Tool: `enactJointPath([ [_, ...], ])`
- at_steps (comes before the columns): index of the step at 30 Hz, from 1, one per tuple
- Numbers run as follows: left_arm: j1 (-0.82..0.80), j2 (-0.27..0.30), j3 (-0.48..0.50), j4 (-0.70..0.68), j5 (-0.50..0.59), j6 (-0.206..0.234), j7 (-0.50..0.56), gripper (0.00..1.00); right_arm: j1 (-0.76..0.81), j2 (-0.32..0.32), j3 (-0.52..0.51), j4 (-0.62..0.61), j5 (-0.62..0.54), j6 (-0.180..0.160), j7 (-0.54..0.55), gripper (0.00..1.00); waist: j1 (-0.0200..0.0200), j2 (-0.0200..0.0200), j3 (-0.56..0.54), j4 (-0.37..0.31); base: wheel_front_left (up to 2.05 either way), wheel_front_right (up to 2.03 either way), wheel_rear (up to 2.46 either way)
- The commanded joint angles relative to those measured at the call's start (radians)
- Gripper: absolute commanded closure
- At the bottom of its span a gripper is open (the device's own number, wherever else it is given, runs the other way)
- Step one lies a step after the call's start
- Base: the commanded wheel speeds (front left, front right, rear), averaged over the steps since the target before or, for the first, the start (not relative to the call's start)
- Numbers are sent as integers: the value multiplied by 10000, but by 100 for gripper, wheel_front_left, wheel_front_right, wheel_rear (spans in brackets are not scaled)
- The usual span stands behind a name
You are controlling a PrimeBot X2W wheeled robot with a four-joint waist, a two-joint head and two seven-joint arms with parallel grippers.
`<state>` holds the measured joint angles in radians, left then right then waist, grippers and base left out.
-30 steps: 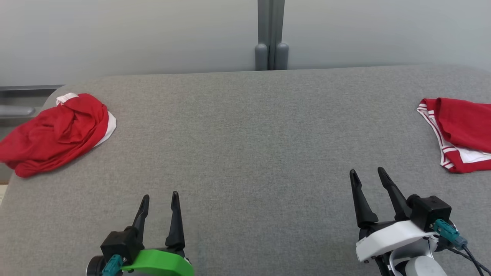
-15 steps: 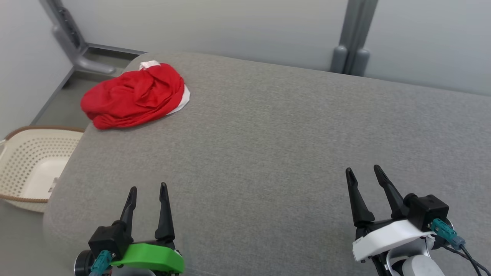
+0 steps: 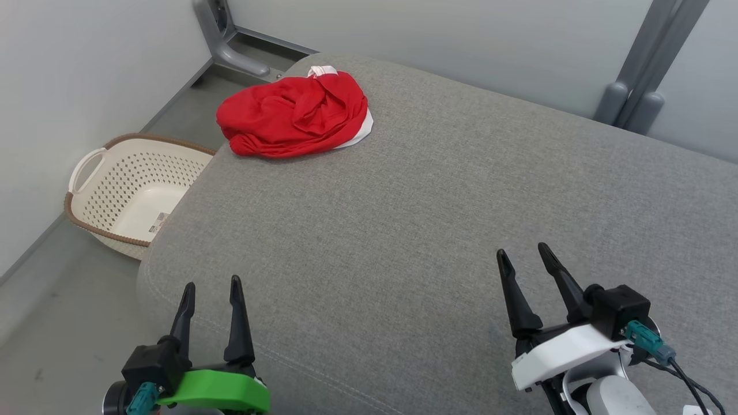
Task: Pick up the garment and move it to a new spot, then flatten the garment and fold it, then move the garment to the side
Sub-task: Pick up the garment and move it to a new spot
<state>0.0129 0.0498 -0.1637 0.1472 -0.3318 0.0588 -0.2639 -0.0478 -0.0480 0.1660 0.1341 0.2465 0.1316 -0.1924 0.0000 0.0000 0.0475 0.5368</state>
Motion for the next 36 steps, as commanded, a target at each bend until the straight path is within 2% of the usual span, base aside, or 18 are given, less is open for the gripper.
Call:
enactJointPath([
  [1,185,16,13,-38,-28,56,-4,0,-68,-44,9,38,45,-17,-41,0,0,0,22,27,0,0,0],
  [9,101,17,0,63,36,-80,-5,0,78,-45,-234,-101,-134,-19,-87,0,0,0,94,-13,0,0,0],
  [12,-281,167,291,-2,128,-150,-5,0,-91,-39,-423,-471,-497,-17,108,0,0,0,436,-262,0,0,0],
  [16,-1351,781,889,-214,334,-321,-5,0,-464,-45,-648,-1104,-1038,-17,514,0,0,0,1140,-842,0,0,0],
  [22,-4314,2391,1692,-78,565,-597,423,0,-1163,-47,-767,-2164,-1779,-17,1263,0,0,0,2596,-1876,0,0,0],
  [25,-6072,3154,1892,544,407,-887,1212,0,-1508,-51,-732,-2692,-2114,-17,1651,0,0,0,3440,-2368,0,0,0],
  [29,-8283,3761,2034,1890,-116,-1238,2551,0,-1899,-224,-731,-3337,-2346,-17,2043,0,0,0,4528,-2916,0,0,0],
  [36,-10180,4107,1513,4557,-517,-1572,4761,0,-2162,-318,-925,-4087,-2541,-17,2366,0,0,0,5968,-3493,0,0,0],
])
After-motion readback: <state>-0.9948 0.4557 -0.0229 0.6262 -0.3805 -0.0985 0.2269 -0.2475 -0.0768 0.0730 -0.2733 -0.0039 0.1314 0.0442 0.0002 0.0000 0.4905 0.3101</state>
